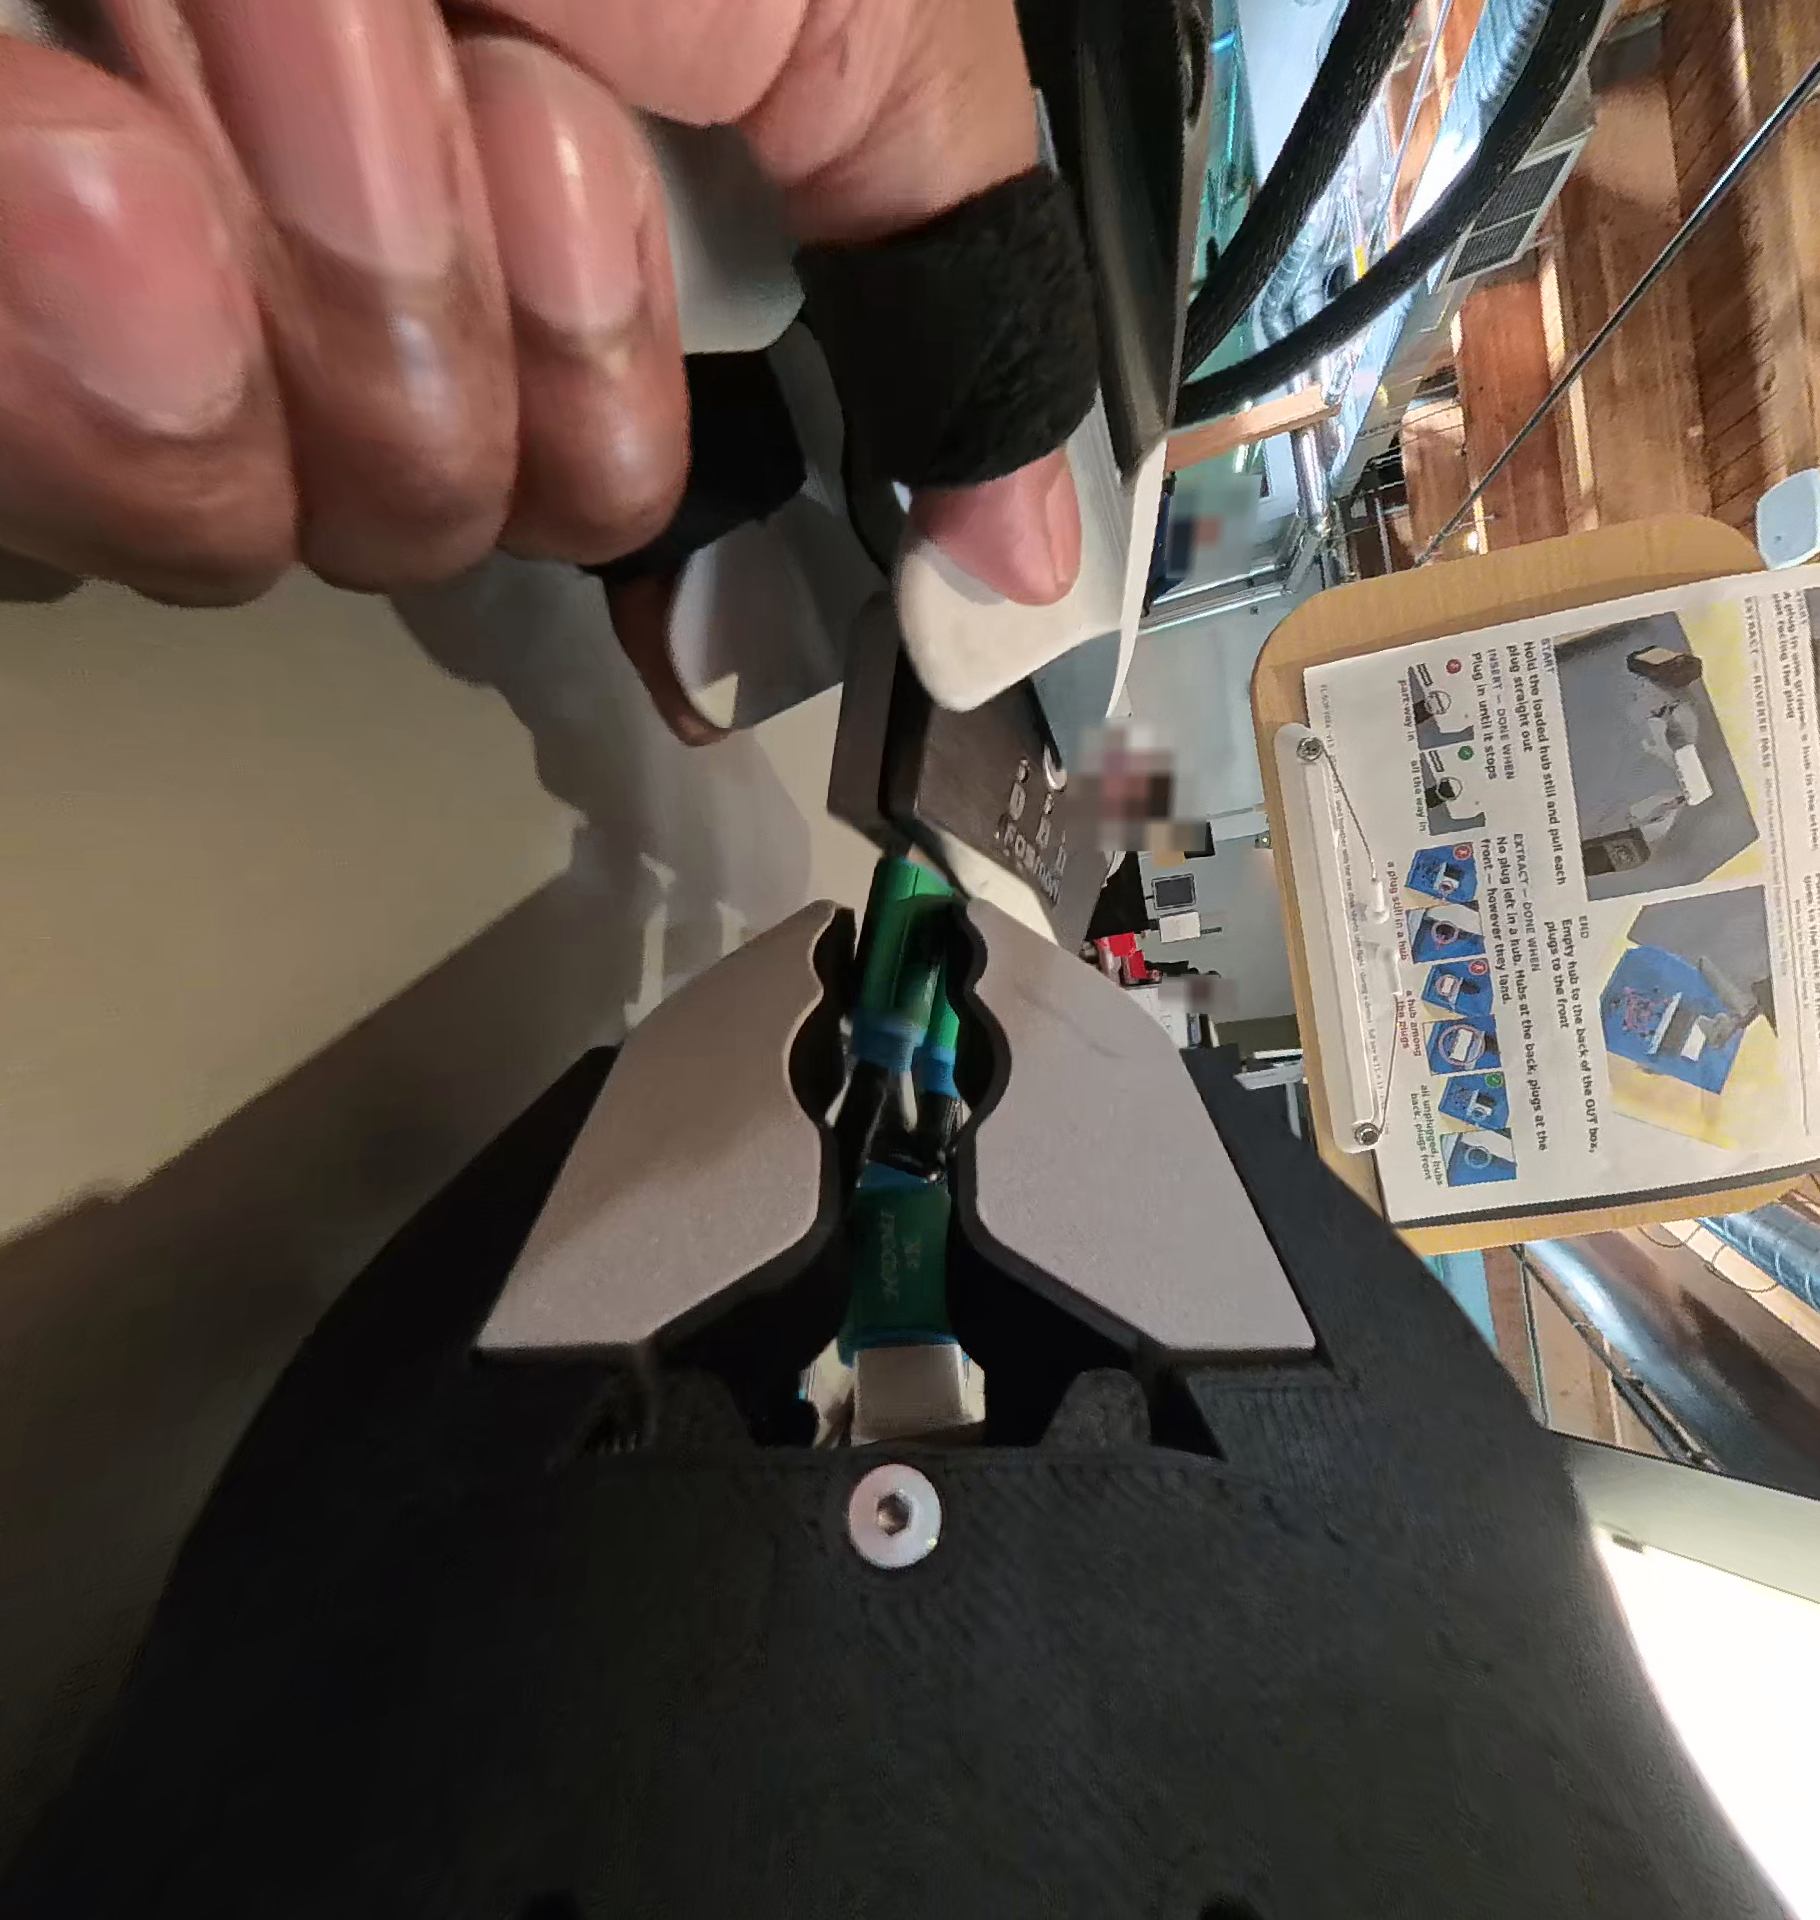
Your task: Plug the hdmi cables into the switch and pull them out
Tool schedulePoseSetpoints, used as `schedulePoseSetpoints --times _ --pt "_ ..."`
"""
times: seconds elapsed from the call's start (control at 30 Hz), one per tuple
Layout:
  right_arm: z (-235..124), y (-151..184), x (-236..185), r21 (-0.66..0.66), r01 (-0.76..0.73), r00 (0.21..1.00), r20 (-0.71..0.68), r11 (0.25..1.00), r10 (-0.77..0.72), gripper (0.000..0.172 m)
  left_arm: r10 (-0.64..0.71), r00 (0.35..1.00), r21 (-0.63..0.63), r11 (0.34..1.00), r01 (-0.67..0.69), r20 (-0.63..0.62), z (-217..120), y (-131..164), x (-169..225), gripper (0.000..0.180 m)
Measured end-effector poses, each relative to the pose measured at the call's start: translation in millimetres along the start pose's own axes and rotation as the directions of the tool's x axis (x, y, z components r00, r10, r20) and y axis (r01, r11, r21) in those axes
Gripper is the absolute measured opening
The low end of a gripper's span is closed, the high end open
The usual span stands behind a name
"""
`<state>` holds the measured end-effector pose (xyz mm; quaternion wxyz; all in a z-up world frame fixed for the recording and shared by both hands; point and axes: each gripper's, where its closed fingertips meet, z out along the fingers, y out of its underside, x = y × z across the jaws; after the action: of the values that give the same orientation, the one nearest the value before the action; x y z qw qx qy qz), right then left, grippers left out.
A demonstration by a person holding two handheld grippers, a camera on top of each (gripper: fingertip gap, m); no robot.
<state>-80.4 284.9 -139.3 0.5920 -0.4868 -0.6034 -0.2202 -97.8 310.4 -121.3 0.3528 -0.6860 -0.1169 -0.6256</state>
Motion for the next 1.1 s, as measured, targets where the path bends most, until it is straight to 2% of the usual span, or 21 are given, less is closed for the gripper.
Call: schedulePoseSetpoints --times 0.17,0.43,0.6,0.87,1.1 --pt "0.9 3.4 1.8 -0.012 -0.013 1.000 -0.002 1.000 0.013 0.015 0.006 1.000 -0.001 1.000 -0.006 0.011 3.8 2.6 -0.4 0.022" --pt "-0.8 -7.2 6.7 0.044 -0.012 0.998 -0.064 0.999 0.015 0.021 0.047 0.998 0.118 0.992 -0.042 -0.040 -3.5 -14.4 8.1 0.021" --pt "-3.2 -9.9 6.5 0.057 -0.012 0.998 -0.066 0.998 0.016 0.015 0.039 0.997 0.193 0.981 -0.026 -0.061 -12.8 -27.3 8.4 0.021" --pt "-0.7 -4.5 6.3 0.035 -0.015 0.998 -0.056 0.999 0.017 0.014 0.014 0.996 0.172 0.985 0.002 -0.091 -10.1 -25.4 9.6 0.022" --pt "-0.4 -0.8 6.1 0.030 -0.071 0.997 -0.013 0.997 0.072 0.014 0.081 0.994 0.159 0.985 -0.069 -0.072 -3.4 -22.2 13.7 0.022"
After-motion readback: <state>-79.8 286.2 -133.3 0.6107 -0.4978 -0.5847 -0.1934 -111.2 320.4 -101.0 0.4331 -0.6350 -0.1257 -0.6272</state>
